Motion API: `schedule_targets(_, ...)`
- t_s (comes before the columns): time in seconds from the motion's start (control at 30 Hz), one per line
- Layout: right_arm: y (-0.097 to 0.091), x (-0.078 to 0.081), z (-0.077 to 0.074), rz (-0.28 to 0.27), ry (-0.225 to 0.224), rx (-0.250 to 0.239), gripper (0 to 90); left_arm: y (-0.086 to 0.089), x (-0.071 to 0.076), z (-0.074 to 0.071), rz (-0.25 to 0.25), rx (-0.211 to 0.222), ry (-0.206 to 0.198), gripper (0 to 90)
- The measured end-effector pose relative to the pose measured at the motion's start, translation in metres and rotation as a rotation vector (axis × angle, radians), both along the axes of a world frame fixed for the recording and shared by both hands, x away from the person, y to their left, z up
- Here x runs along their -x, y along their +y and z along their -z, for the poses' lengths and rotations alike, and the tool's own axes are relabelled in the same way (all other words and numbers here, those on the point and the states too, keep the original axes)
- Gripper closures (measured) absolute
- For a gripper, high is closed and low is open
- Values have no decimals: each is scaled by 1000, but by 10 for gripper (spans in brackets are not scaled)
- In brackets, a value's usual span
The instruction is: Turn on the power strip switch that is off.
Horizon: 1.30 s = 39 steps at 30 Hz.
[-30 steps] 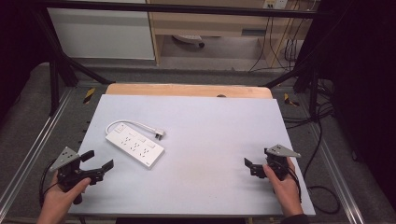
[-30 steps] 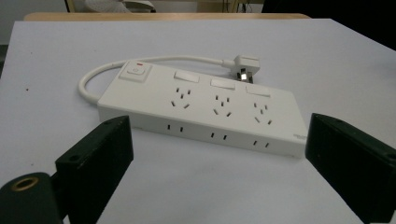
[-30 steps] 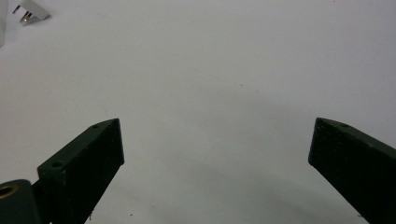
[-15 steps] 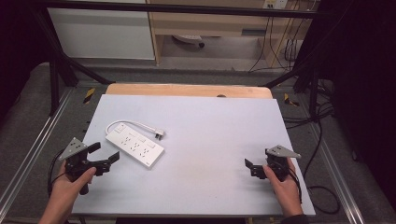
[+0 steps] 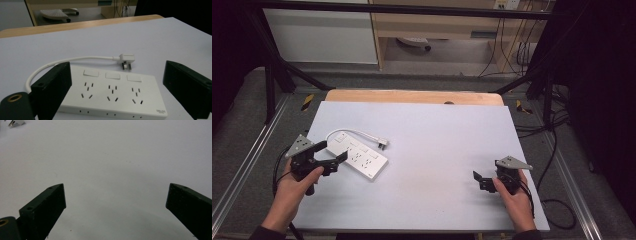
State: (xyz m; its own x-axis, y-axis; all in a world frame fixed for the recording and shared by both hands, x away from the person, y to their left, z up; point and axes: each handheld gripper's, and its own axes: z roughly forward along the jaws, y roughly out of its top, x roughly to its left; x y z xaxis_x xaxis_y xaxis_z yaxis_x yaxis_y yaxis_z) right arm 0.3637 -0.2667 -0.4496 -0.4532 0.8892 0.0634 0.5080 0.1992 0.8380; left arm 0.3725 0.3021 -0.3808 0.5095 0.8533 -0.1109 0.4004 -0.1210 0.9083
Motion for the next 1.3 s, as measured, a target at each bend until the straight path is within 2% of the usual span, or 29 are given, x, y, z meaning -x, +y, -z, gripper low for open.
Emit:
schedule_targets(0.2, 0, 0, 0, -13, 2, 0, 31, -8, -11, -7, -1, -2, -14, 84)
schedule_targets(0.4, 2, 0, 0, -21, -4, 6, 31, -9, -19, -5, -17, 2, -10, 84)
schedule_targets(0.47, 2, 0, 0, -24, -5, 12, 31, -7, -23, -4, -41, 8, -10, 83)
schedule_targets(0.9, 2, 0, -1, -22, -6, 8, 31, -6, -35, 0, -64, 13, -10, 84)
schedule_targets(1.3, 2, -1, 0, -23, -2, 7, 31, -14, -55, -2, -41, 1, 22, 91)
